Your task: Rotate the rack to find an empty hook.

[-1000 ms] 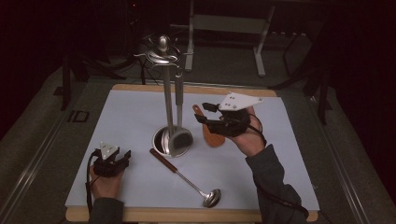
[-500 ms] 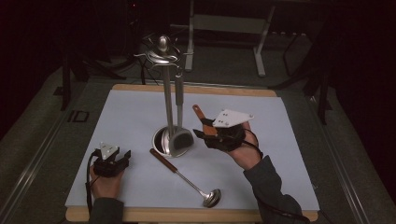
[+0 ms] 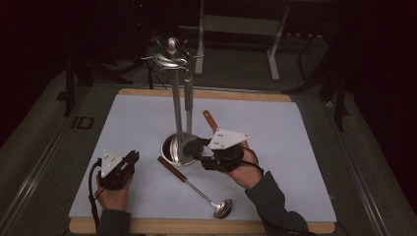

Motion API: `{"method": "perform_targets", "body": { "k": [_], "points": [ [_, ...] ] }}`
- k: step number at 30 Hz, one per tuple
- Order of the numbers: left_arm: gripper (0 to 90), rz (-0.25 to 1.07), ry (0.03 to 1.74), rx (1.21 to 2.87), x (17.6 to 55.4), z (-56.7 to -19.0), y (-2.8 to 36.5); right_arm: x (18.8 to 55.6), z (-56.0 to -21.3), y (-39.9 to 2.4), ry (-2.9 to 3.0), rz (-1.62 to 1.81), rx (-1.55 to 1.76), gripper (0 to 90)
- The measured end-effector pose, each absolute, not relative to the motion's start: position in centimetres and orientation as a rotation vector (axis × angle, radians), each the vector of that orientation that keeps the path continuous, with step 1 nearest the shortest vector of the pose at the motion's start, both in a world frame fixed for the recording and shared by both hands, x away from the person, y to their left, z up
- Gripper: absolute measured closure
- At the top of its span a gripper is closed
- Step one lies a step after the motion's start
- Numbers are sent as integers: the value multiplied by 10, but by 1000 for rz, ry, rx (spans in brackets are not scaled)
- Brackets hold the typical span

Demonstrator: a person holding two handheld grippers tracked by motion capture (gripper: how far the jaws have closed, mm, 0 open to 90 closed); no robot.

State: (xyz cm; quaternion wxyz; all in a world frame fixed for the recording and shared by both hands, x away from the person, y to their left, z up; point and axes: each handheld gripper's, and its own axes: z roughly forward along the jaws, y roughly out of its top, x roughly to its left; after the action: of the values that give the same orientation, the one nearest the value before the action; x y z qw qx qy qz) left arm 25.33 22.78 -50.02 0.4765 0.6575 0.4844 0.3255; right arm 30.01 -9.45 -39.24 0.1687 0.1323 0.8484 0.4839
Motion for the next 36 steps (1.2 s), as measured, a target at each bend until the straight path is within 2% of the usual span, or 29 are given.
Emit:
{"method": "perform_targets", "body": {
  "k": [5, 19, 32, 36],
  "points": [
    [895, 762, 1074, 1510, 243, -468, 219, 302, -405, -97, 2444, 1299, 395, 553],
    [899, 830, 796, 1319, 233, -375, 193, 307, -451, -135, 2457, 1087, 583, 531],
    [898, 857, 699, 1278, 247, -330, 167, 315, -492, -182, 2456, 1030, 833, 519],
    [898, 871, 680, 1267, 252, -320, 161, 317, -496, -191, 2450, 1018, 882, 514]
  ]
}}
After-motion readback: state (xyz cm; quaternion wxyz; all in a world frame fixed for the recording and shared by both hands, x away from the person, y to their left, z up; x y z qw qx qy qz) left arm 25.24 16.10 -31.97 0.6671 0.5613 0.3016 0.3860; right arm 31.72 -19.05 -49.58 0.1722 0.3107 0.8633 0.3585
